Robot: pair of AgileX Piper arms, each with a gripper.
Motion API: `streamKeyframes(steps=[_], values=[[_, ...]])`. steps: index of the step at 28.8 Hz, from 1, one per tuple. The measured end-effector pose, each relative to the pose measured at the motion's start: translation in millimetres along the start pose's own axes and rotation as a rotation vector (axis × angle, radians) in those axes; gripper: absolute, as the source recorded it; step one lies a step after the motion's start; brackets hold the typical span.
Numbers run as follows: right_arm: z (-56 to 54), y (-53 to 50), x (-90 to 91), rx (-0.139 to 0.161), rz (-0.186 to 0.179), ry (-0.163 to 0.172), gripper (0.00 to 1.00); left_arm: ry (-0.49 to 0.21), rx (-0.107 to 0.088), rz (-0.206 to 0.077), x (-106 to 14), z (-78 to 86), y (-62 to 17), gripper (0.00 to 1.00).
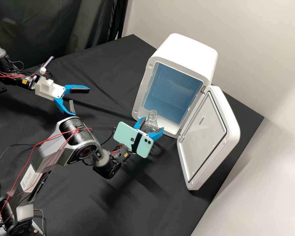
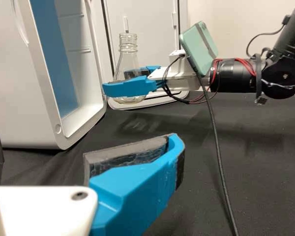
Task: Place the flask in the incubator
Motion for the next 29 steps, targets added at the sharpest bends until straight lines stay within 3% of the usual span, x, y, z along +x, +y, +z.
streamKeyframes(steps=[7, 10, 17, 29], values=[[-3.7, -5.1, 20.9, 0.000, 0.015, 0.026, 0.00, -0.008, -0.004, -0.002, -0.1, -0.4, 0.0, 1.00], [-7.1, -11.3, 29.6, -0.003, -0.003, 0.036, 0.00, -0.006, -0.011, -0.002, -0.1, -0.9, 0.1, 1.00], [-5.6, -25.0, 47.5, -0.004, -0.060, 0.001, 0.00, -0.009, -0.012, -0.002, -0.2, -1.3, 0.2, 1.00], [1.4, -22.9, 61.1, -0.001, -0.050, -0.030, 0.00, -0.015, -0.012, -0.004, -0.2, -0.7, 0.1, 1.00]])
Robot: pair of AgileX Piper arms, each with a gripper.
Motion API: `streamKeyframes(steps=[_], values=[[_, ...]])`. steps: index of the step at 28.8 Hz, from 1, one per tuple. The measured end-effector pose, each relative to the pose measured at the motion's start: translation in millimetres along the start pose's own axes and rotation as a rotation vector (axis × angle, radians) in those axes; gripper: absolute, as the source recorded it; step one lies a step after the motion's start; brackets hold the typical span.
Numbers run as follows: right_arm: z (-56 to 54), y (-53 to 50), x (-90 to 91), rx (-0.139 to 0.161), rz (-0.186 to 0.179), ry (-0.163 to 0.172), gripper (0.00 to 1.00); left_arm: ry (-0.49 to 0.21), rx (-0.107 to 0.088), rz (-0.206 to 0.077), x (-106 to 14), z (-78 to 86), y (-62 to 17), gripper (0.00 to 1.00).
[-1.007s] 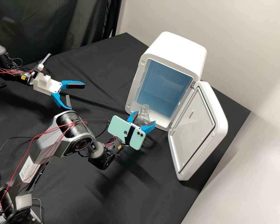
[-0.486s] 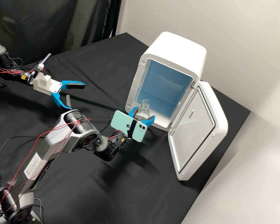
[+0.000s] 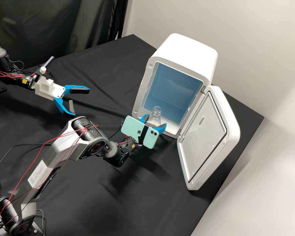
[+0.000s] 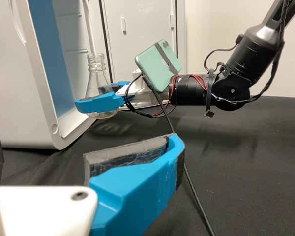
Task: Place the flask in the incubator
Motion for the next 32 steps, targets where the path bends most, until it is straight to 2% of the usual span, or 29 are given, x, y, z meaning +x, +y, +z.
streamKeyframes(steps=[6, 10, 13, 16, 17, 18, 21, 22, 23, 25, 32], values=[[8.8, 11.0, 1.5, -0.003, 0.028, -0.018, 0.00, 0.000, 0.000, 0.000, -0.1, 0.1, 0.3, 1.00], [13.2, 17.6, 4.5, -0.005, 0.050, -0.021, 0.00, -0.002, 0.001, 0.013, -1.4, 1.1, 5.1, 1.00], [14.7, 18.7, 7.1, -0.003, 0.053, -0.029, 0.00, -0.010, 0.002, 0.024, -2.4, 2.5, 8.8, 1.00], [14.3, 20.8, 9.4, -0.005, 0.053, -0.031, 0.00, -0.010, 0.005, 0.009, -3.2, 3.0, 9.4, 1.00], [14.4, 20.6, 9.4, -0.005, 0.052, -0.033, 0.00, -0.010, 0.014, 0.002, -2.9, 3.2, 9.8, 1.00], [14.5, 20.7, 9.4, -0.004, 0.053, -0.034, 0.00, -0.008, 0.038, -0.018, -2.7, 3.5, 8.7, 1.00], [15.1, 20.2, 9.5, -0.004, 0.046, -0.040, 0.00, -0.019, 0.082, -0.053, -2.2, 7.2, 5.5, 1.00], [15.0, 20.8, 10.3, -0.005, 0.044, -0.043, 0.00, -0.023, 0.095, -0.059, -2.2, 8.2, 4.8, 1.00], [15.0, 21.9, 11.8, -0.006, 0.042, -0.047, 0.00, -0.035, 0.118, -0.061, -2.3, 10.5, 4.5, 1.00], [13.8, 24.8, 14.3, -0.009, 0.048, -0.043, 0.00, -0.047, 0.141, -0.060, -2.4, 12.5, 4.7, 1.00], [8.7, 36.1, 22.6, -0.020, 0.083, -0.020, 0.00, -0.053, 0.146, -0.061, -2.4, 14.0, 4.4, 1.00]])
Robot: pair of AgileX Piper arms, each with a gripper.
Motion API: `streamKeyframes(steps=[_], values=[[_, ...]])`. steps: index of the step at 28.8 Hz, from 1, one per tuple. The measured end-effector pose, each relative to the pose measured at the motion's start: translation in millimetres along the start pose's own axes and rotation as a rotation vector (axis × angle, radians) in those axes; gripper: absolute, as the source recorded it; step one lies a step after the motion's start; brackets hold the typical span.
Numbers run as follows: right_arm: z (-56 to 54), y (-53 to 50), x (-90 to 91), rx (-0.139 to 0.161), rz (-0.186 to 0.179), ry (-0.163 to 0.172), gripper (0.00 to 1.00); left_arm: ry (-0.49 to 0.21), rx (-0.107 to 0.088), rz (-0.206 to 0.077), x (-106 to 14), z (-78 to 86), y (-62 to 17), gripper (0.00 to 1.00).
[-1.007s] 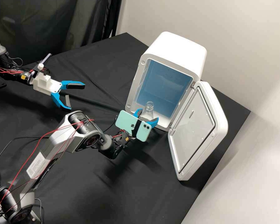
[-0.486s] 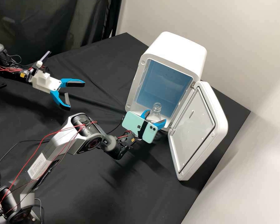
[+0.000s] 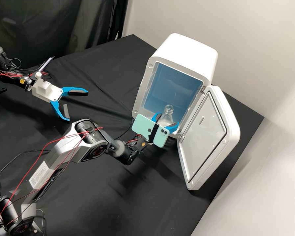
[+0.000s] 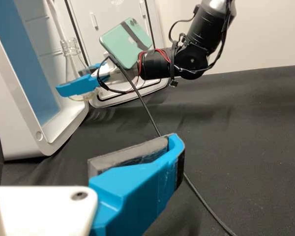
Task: Place the flask in the incubator
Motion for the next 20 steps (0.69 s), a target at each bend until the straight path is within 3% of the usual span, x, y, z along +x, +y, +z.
streamKeyframes(steps=[6, 9, 17, 20], values=[[5.8, 2.1, 4.5, -0.002, 0.010, -0.006, 0.00, -0.004, 0.002, 0.000, 0.0, 0.4, 0.0, 1.00], [8.8, 3.2, 5.3, 0.004, 0.001, -0.030, 0.00, -0.012, 0.007, -0.002, 0.0, 1.1, -0.1, 1.00], [7.3, 11.0, 13.8, 0.069, 0.026, -0.017, 0.00, -0.025, 0.014, -0.003, 0.0, 2.2, -0.3, 1.00], [9.0, 10.3, 17.6, 0.072, 0.024, -0.021, 0.00, -0.025, 0.014, -0.003, 0.0, 2.2, -0.3, 1.00]])
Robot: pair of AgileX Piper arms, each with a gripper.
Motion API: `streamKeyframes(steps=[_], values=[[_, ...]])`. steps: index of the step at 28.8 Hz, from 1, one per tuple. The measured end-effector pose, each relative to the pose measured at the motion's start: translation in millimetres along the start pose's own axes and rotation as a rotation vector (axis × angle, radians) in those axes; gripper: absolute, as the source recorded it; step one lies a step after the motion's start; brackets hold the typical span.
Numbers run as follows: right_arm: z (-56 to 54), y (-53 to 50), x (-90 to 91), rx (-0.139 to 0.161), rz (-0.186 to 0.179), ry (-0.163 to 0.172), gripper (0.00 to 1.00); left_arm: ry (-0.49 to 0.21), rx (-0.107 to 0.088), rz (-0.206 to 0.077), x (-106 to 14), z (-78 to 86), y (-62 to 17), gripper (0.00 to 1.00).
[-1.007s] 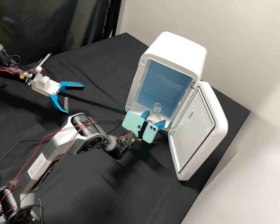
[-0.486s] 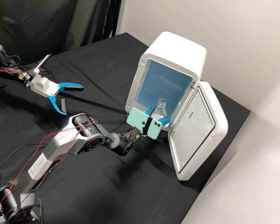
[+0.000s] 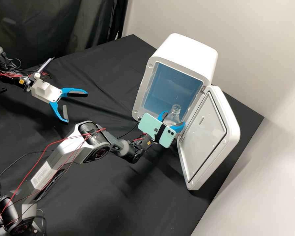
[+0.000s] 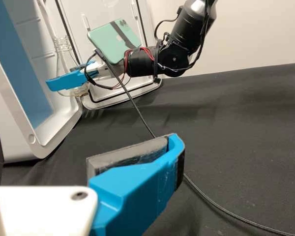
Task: Place the flask in the incubator
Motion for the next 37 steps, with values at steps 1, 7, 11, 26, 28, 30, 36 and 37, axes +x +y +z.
streamKeyframes(steps=[1, 7, 11, 26, 28, 30, 36, 37], values=[[0.5, 0.1, 1.4, 0.001, -0.004, -0.006, 0.00, 0.000, 0.000, 0.000, 0.0, 0.0, 0.0, 1.00], [0.8, 1.4, 8.7, 0.001, -0.019, -0.014, 0.00, -0.001, -0.006, 0.000, 0.0, 0.1, 0.0, 1.00], [-2.5, 0.9, 11.0, -0.003, -0.026, -0.011, 0.00, -0.003, -0.004, 0.001, 0.3, -0.2, 0.4, 1.00], [-17.2, -15.4, 10.8, 0.077, -0.021, -0.035, 0.00, -0.012, 0.005, 0.002, -0.1, -0.8, 0.9, 1.00], [-22.6, -20.2, 11.2, 0.059, -0.056, -0.025, 0.00, -0.012, 0.005, 0.002, -0.1, -0.8, 0.9, 1.00], [-29.6, -25.3, 11.5, 0.036, -0.084, -0.001, 0.00, -0.012, 0.005, 0.002, -0.1, -0.8, 0.9, 1.00], [-38.1, -33.0, 12.0, 0.030, -0.114, 0.024, 0.00, -0.012, 0.005, 0.002, -0.1, -0.8, 0.9, 1.00], [-39.7, -34.5, 12.1, 0.034, -0.118, 0.026, 0.00, -0.012, 0.005, 0.002, -0.1, -0.8, 0.9, 1.00]])
